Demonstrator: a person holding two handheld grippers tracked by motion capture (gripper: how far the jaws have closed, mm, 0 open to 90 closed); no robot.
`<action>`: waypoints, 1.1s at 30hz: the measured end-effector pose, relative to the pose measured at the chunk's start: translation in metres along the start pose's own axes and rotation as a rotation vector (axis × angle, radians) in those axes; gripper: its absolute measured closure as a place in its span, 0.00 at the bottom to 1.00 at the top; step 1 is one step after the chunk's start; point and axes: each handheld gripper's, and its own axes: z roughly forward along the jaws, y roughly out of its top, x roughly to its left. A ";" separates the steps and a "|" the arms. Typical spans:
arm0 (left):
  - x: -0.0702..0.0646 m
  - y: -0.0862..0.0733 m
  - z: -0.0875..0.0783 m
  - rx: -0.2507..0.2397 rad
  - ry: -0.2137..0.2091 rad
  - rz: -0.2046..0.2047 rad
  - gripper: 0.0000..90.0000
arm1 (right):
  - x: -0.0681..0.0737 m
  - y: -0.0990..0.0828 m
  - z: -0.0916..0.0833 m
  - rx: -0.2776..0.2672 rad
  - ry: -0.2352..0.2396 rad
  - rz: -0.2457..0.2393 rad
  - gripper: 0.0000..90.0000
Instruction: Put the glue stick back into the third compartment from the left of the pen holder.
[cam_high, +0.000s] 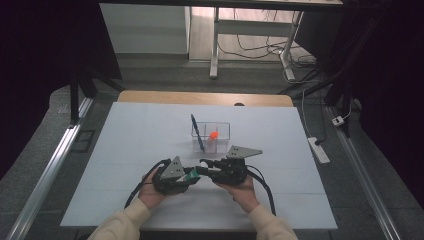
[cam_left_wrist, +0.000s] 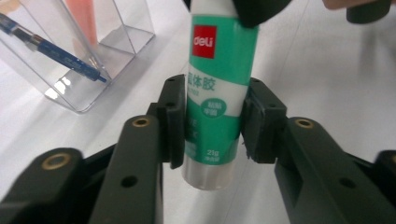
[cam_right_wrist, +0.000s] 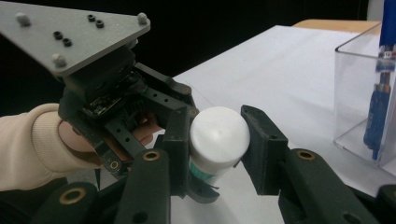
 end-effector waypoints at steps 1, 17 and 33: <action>0.001 0.000 -0.001 -0.003 -0.005 -0.013 0.57 | 0.000 0.001 -0.001 0.001 -0.003 -0.009 0.72; 0.015 -0.010 -0.021 -0.009 0.030 -0.087 0.36 | -0.007 0.011 -0.027 -0.064 -0.112 -0.057 0.72; 0.035 -0.038 -0.058 0.030 0.116 -0.146 0.36 | -0.012 0.023 -0.056 -0.138 -0.168 -0.057 0.72</action>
